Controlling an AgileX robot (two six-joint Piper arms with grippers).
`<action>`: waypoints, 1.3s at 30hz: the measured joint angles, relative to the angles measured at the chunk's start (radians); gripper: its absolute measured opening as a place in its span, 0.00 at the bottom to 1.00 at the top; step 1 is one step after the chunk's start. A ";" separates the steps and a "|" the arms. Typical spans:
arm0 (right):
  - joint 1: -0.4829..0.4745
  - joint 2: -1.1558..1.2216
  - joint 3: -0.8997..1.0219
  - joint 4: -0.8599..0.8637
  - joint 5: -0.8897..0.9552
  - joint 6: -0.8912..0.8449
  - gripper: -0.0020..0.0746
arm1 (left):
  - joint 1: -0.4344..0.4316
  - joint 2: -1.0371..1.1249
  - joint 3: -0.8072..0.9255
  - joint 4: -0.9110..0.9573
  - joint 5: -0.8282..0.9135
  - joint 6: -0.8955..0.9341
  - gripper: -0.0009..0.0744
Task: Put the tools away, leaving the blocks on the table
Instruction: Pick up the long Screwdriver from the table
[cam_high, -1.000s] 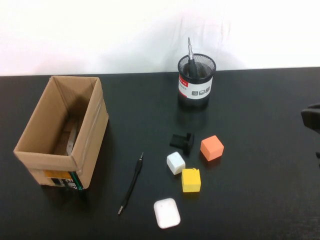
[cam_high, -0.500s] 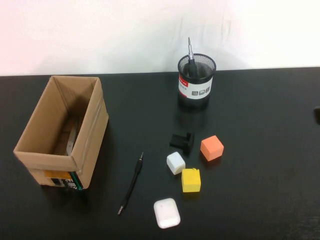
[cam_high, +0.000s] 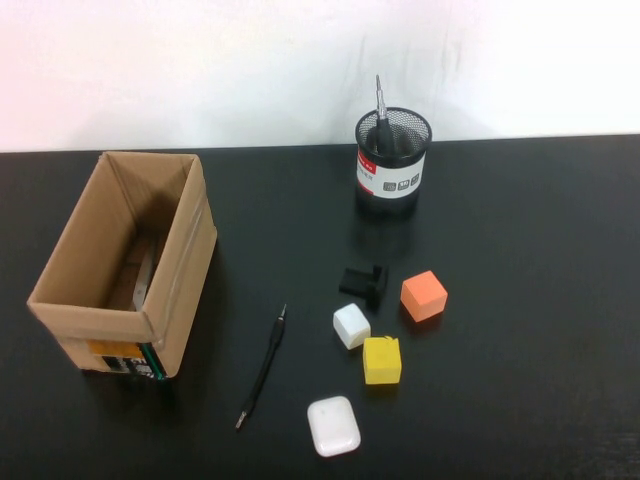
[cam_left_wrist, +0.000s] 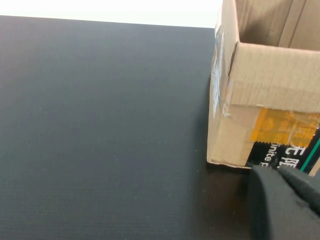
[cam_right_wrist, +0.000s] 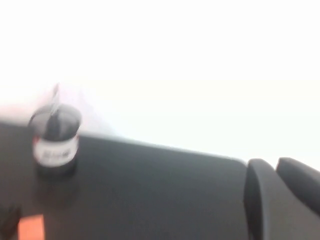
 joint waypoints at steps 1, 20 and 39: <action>-0.015 -0.016 0.011 -0.005 0.002 0.000 0.02 | 0.000 0.000 0.000 0.000 0.000 0.000 0.01; -0.059 -0.152 0.544 -0.060 -0.260 0.047 0.02 | 0.000 0.000 0.000 0.000 0.000 0.000 0.01; -0.059 -0.457 0.976 -0.049 -0.351 0.061 0.02 | 0.000 -0.002 0.000 0.002 0.000 0.000 0.01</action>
